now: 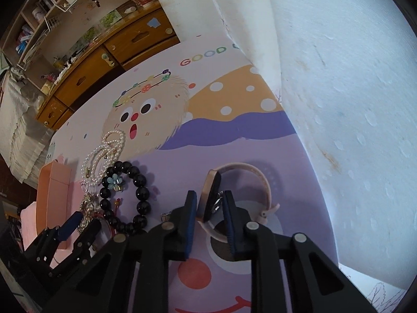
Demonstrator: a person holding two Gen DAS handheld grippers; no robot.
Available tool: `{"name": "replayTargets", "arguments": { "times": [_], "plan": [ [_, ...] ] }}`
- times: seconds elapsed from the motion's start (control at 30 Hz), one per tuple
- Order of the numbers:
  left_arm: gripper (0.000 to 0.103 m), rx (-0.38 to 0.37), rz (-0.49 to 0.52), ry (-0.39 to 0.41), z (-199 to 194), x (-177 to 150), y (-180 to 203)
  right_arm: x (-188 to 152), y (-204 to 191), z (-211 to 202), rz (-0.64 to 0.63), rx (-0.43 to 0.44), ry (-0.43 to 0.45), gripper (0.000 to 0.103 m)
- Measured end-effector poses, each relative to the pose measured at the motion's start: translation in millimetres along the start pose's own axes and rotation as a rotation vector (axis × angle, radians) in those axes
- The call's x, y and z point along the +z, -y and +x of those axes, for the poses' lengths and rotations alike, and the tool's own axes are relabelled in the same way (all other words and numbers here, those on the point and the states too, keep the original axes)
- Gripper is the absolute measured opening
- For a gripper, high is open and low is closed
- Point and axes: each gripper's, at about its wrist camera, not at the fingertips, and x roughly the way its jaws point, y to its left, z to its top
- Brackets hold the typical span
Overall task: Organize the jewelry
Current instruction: 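Grasp the pink-strap watch with the right tool while the left tool reaches for gold bracelets, then carry the watch and gold bracelet into the pink box and open both tools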
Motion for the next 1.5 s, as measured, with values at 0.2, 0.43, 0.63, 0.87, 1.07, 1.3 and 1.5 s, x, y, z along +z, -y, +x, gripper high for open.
{"name": "replayTargets", "arguments": {
  "times": [0.2, 0.43, 0.63, 0.87, 1.07, 1.3, 1.5],
  "plan": [
    [0.015, 0.007, -0.021, 0.032, -15.9, 1.9, -7.5, -0.5, -5.1, -6.4, -0.024, -0.013, 0.024, 0.011],
    [0.004, -0.056, -0.087, 0.046, -26.1, 3.6, -25.7, -2.2, -16.4, -23.1, -0.054, -0.008, 0.082, 0.008],
    [0.004, -0.102, -0.122, 0.082, -43.7, 1.9, -40.3, -5.4, -39.7, -47.1, -0.092, 0.008, 0.148, 0.008],
    [0.004, -0.170, -0.154, 0.139, -84.2, 4.6, -68.6, -10.1, -83.2, -74.3, -0.172, 0.027, 0.233, 0.008],
    [0.004, -0.178, -0.173, 0.183, -113.9, 4.1, -109.1, -23.7, -129.6, -88.7, -0.249, 0.061, 0.300, 0.008],
    [0.004, -0.167, -0.232, 0.212, -131.9, -6.5, -175.4, -42.8, -193.9, -91.3, -0.309, 0.128, 0.331, 0.008],
    [0.004, -0.160, -0.232, 0.201, -125.6, -19.8, -223.2, -61.2, -252.0, -88.0, -0.379, 0.151, 0.367, 0.008]
  ]
}}
